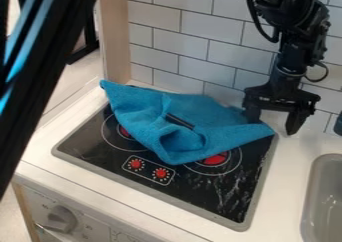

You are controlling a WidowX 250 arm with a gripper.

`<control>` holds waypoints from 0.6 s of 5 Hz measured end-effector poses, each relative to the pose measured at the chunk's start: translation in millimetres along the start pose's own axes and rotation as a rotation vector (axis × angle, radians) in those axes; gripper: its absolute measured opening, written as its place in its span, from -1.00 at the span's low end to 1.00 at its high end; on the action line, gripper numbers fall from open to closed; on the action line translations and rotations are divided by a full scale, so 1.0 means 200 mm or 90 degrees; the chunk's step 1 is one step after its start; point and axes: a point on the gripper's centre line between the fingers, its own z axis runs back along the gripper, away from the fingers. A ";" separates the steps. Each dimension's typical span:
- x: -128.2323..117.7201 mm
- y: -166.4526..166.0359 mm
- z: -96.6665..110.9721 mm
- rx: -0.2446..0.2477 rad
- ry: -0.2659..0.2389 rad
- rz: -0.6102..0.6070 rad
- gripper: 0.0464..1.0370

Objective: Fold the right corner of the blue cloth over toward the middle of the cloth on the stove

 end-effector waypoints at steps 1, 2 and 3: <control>-0.01 0.00 -0.01 0.000 0.006 0.004 0.80; -0.01 0.01 -0.01 0.013 0.004 -0.002 0.21; -0.01 0.01 -0.01 0.013 0.004 -0.005 -0.33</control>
